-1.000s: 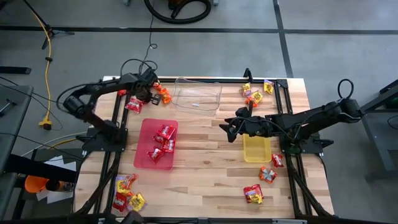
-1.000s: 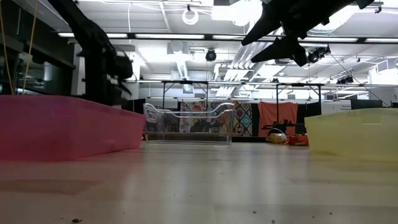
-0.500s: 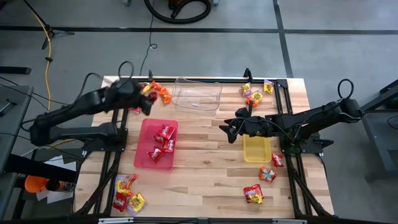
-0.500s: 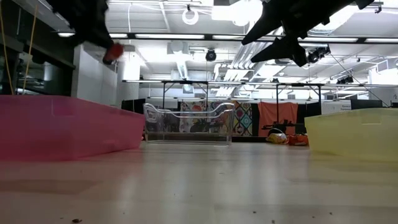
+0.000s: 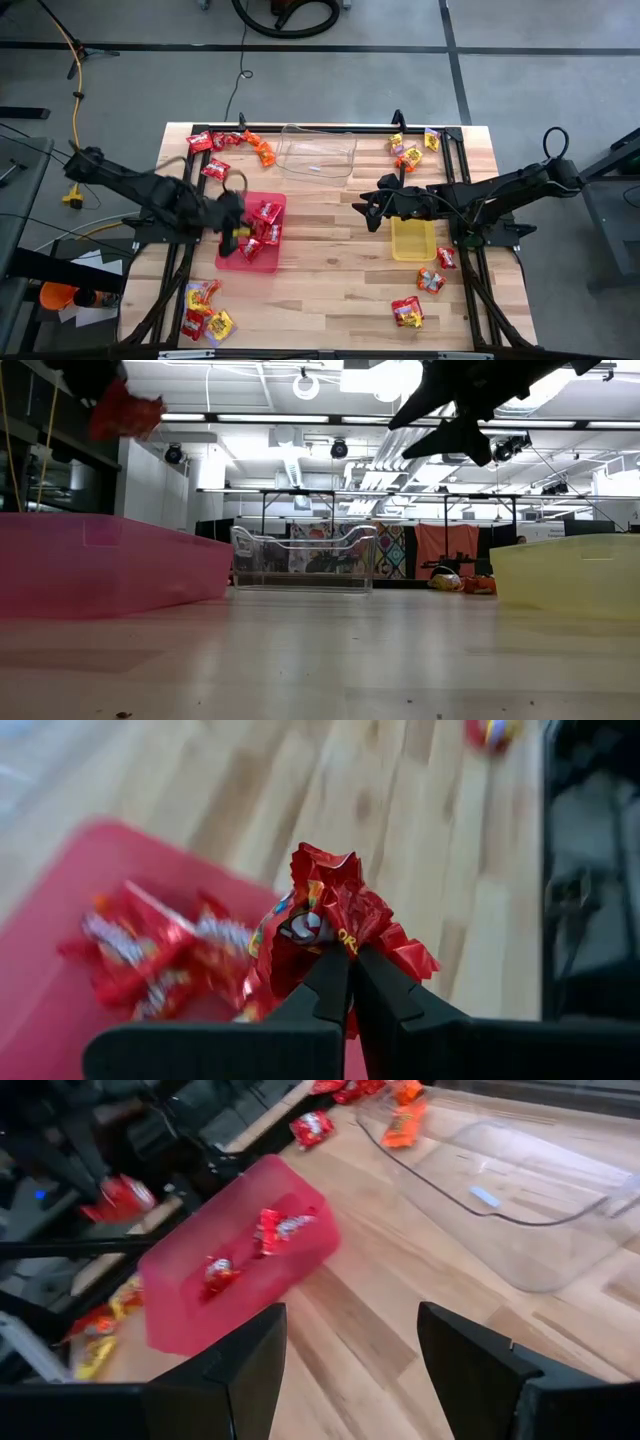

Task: Sort candy
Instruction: Put the red candy into the red bin

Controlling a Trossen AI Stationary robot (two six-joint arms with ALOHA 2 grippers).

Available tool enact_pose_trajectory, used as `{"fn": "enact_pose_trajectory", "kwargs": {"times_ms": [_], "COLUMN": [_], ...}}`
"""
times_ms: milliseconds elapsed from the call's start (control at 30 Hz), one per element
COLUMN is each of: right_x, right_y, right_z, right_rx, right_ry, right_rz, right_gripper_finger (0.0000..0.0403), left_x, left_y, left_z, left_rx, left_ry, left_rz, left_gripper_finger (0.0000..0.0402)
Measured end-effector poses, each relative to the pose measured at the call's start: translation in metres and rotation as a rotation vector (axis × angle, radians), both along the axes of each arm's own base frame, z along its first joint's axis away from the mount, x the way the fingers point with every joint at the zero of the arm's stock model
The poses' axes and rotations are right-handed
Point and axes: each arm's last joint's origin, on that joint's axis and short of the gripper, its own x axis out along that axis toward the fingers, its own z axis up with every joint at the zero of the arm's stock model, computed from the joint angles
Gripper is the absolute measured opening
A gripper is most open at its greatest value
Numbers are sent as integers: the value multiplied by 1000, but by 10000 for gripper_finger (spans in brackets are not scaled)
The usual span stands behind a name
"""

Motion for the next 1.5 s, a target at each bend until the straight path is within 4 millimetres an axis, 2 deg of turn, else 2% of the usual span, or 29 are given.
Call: {"fn": "enact_pose_trajectory", "kwargs": {"times_ms": [167,433,600,833,967,1100,1300,1500], "right_x": [4,6,6,6,6,6,6,6], "right_y": [2,4,4,4,4,4,4,4], "right_z": [7,12,12,12,12,12,12,12], "right_rx": [29,37,49,50,49,41,25,9], "right_ry": [-82,-127,-129,-130,-131,-129,-125,-121], "right_rz": [48,98,124,124,124,125,132,138], "right_gripper_finger": [222,222,222,222,222,222,222,222], "left_x": [8,9,2,4,8,9,5,3], "left_y": [-19,-20,-19,-18,-19,-24,-49,-102], "left_z": [-19,-28,-31,-31,-22,-18,-31,-49], "left_rx": [48,63,39,12,-109,-247,-429,-559], "left_ry": [132,218,308,301,308,360,570,732], "left_rz": [-40,-8,-16,4,-38,-46,63,52], "left_gripper_finger": [0,10,62,156,194,206,207,207]}}
